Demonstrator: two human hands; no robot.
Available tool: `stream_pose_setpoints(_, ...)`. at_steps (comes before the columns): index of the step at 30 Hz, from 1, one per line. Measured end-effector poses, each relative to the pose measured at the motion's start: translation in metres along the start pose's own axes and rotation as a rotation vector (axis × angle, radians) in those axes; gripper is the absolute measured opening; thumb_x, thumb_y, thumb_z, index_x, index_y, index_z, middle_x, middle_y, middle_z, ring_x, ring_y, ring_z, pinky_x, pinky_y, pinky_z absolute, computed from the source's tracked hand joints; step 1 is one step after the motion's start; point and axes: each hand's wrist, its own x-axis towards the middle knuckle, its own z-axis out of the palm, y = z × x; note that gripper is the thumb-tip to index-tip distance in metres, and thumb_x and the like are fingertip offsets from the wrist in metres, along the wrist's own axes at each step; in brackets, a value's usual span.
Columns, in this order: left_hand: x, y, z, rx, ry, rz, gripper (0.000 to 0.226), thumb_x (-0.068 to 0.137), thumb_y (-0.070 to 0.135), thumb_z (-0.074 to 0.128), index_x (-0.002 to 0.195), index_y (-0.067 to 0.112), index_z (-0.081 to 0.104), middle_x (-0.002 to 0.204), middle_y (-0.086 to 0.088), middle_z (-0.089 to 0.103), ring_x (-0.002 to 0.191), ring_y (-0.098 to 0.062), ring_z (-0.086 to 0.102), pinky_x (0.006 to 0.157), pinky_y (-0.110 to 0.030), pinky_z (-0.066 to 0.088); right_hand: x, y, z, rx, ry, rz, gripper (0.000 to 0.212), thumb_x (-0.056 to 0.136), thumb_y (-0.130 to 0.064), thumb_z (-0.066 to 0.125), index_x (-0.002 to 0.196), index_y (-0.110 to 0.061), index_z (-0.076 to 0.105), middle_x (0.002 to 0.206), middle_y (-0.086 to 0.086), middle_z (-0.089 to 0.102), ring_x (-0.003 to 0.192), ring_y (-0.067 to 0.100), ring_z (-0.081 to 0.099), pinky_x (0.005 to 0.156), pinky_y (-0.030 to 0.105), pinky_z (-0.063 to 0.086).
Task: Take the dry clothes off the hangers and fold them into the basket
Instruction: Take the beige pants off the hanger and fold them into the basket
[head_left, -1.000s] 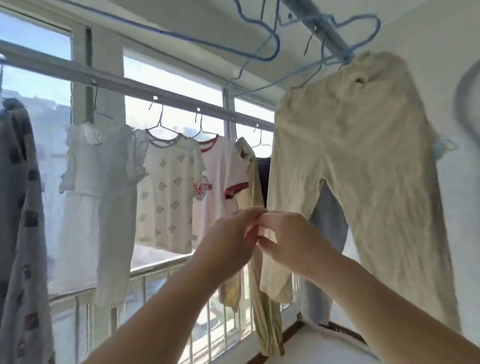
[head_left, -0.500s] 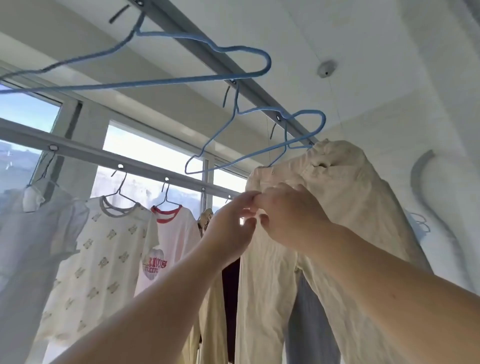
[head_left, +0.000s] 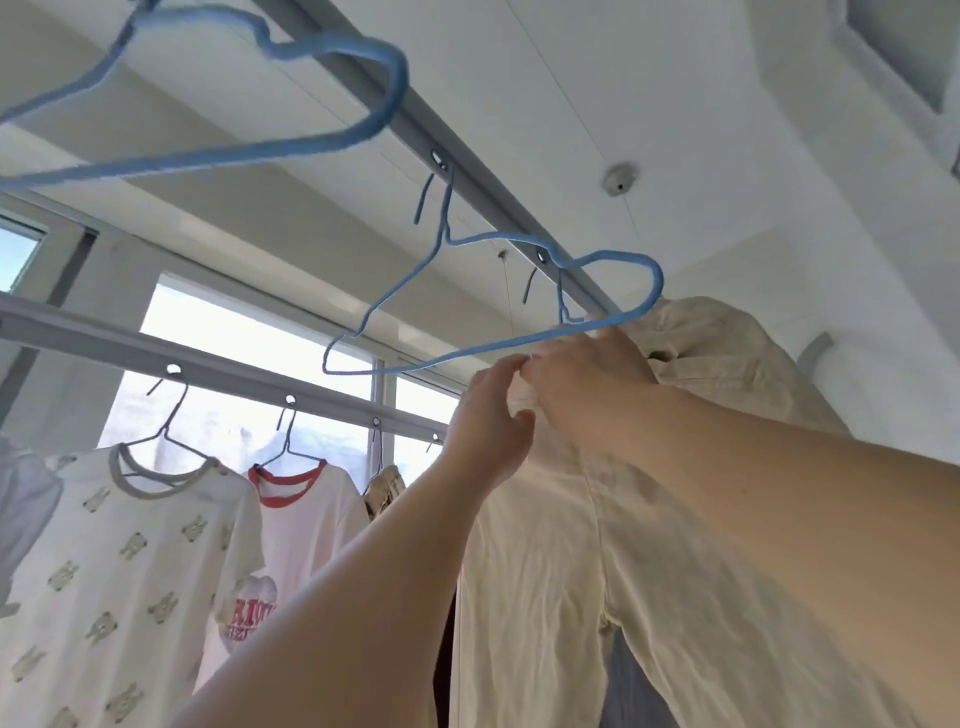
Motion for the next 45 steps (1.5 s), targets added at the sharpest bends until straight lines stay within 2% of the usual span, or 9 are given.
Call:
stream_pose_setpoints(6,0.050,-0.055,0.009,0.071,0.001,0.002,0.056,0.080,0.005,0.051,0.133,0.024,0.045,0.138,-0.001,0.045,0.132,-0.022,0.036,0.108,-0.038,0.032,0.058,-0.020,0.026,-0.070,-0.046,0.049,0.035,0.099,-0.031,0.035,0.129,-0.025,0.050,0.137,0.001,0.047,0.135,0.023,0.029,0.115,0.049,0.012)
stream_pose_setpoints(11,0.069,-0.077,0.004,0.131,-0.033,-0.020,0.055,0.084,0.004,0.045,0.134,0.028,0.044,0.146,-0.002,0.031,0.139,-0.021,0.018,0.115,-0.046,0.016,0.094,-0.025,0.040,-0.178,-0.198,0.150,0.066,0.092,-0.057,0.013,0.131,-0.020,0.051,0.139,0.007,0.047,0.142,0.022,0.016,0.112,0.053,-0.010)
stream_pose_setpoints(15,0.072,-0.080,0.001,0.244,-0.088,0.111,0.047,0.086,0.003,0.041,0.127,0.022,0.052,0.132,-0.001,0.046,0.131,-0.021,0.031,0.110,-0.052,0.022,0.098,-0.021,0.049,-0.120,-0.154,0.133,0.059,0.095,-0.055,0.021,0.128,-0.016,0.051,0.134,0.009,0.048,0.131,0.026,0.031,0.112,0.049,0.011)
stream_pose_setpoints(17,0.073,-0.080,0.000,0.227,-0.094,0.125,0.044,0.087,0.006,0.043,0.127,0.021,0.052,0.130,-0.001,0.050,0.126,-0.021,0.039,0.108,-0.050,0.027,0.096,-0.018,0.049,-0.073,-0.097,0.115,0.054,0.096,-0.052,0.028,0.126,-0.014,0.052,0.129,0.009,0.049,0.126,0.027,0.035,0.104,0.043,0.024)
stream_pose_setpoints(21,0.073,-0.081,-0.004,0.098,-0.073,0.102,0.026,0.090,0.019,0.052,0.115,0.018,0.056,0.113,-0.002,0.061,0.107,-0.023,0.054,0.091,-0.032,0.041,0.099,-0.003,0.052,-0.012,0.000,0.129,0.030,0.096,-0.015,0.039,0.121,-0.016,0.055,0.121,0.009,0.055,0.117,0.027,0.045,0.085,0.036,0.036)
stream_pose_setpoints(25,0.075,-0.087,-0.005,0.009,-0.064,0.136,0.032,0.078,0.037,0.070,0.102,0.021,0.056,0.103,-0.003,0.060,0.097,-0.020,0.055,0.080,-0.029,0.042,0.094,0.007,0.056,0.037,0.018,0.135,0.024,0.096,-0.025,0.043,0.112,-0.012,0.057,0.110,0.008,0.058,0.102,0.027,0.054,0.073,0.031,0.036)
stream_pose_setpoints(30,0.074,-0.083,-0.002,-0.108,-0.049,0.232,0.028,0.078,0.030,0.072,0.087,0.019,0.048,0.084,0.007,0.050,0.082,-0.010,0.047,0.066,-0.015,0.035,0.083,0.013,0.053,0.092,0.016,0.118,0.014,0.097,-0.028,0.040,0.089,-0.019,0.045,0.094,0.007,0.052,0.086,0.023,0.048,0.069,0.032,0.034)
stream_pose_setpoints(41,0.074,-0.087,-0.023,-0.183,-0.015,0.259,0.035,0.083,0.036,0.064,0.062,0.023,0.040,0.064,0.004,0.043,0.063,-0.008,0.040,0.055,-0.020,0.032,0.079,0.024,0.052,0.181,0.047,0.099,0.023,0.099,-0.029,0.040,0.083,-0.013,0.046,0.067,0.000,0.041,0.072,0.021,0.047,0.055,0.031,0.032)
stream_pose_setpoints(45,0.069,-0.099,-0.032,-0.237,0.013,0.228,0.037,0.083,0.033,0.066,0.059,0.022,0.039,0.063,0.006,0.039,0.060,-0.006,0.036,0.047,-0.011,0.028,0.081,0.022,0.051,0.175,0.046,0.108,0.025,0.099,-0.031,0.040,0.084,-0.013,0.047,0.067,0.000,0.042,0.067,0.018,0.045,0.053,0.028,0.030)
